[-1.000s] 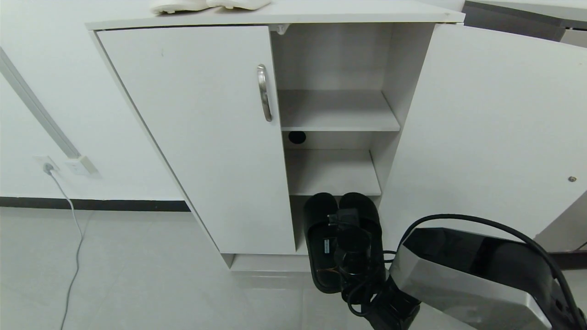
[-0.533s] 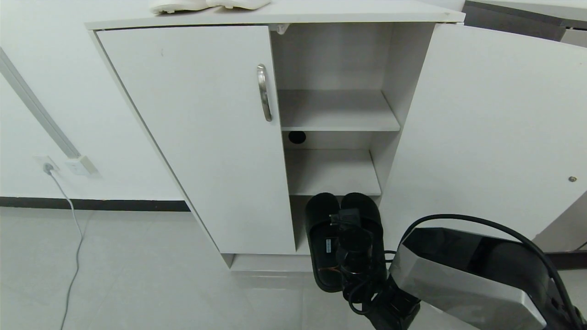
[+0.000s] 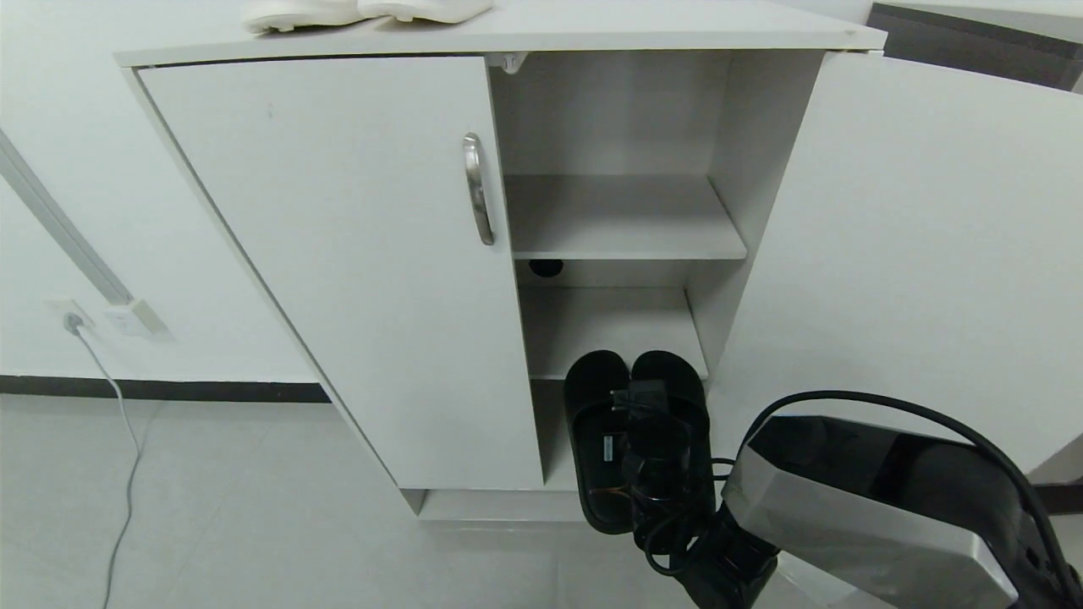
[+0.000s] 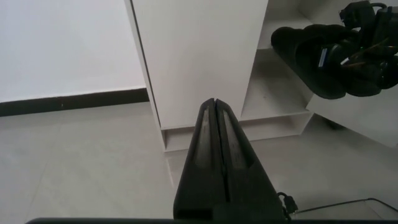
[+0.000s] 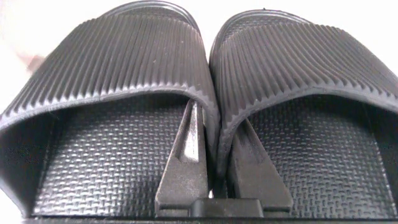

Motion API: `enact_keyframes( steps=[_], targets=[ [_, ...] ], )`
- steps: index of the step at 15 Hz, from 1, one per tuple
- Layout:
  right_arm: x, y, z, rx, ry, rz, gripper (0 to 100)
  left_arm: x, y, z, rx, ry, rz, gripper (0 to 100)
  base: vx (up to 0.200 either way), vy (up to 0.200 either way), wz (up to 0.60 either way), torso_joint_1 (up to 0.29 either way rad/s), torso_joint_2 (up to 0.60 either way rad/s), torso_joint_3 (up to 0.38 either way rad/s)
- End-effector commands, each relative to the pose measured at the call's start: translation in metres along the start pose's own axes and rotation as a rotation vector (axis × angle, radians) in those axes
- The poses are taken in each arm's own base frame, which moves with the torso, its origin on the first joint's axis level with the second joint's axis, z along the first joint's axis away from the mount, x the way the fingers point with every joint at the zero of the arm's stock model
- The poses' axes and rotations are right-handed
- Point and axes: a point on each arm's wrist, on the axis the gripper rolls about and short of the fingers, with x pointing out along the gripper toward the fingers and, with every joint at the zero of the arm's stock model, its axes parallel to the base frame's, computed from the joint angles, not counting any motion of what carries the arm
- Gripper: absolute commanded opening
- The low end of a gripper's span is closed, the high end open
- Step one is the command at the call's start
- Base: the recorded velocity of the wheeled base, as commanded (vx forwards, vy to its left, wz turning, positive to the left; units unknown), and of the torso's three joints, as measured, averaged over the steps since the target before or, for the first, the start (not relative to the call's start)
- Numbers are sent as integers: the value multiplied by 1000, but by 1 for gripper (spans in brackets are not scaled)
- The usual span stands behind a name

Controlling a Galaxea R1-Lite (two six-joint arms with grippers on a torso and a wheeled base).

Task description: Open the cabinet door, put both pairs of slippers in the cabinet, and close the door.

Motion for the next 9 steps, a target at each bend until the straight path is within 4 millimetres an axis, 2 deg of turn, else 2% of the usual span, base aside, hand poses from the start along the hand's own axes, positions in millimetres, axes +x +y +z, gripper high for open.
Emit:
enact_keyframes(
  steps=[1,6,8,9],
  targets=[
    [-1,1,1,2,-2,3,0,0,0,0,0,2,0,0,200,0,0,12,-2,2],
    [1,1,-3,-5,3,2,0,0,0,0,0,2,0,0,200,0,0,1,2,-2],
    [2,2,-3,-18,11,7,0,0,0,0,0,2,0,0,0,0,0,0,0,0],
    [10,5,-1,-37,25,4,0,0,0,0,-1,2,3,0,0,0,0,0,0,0]
  ],
)
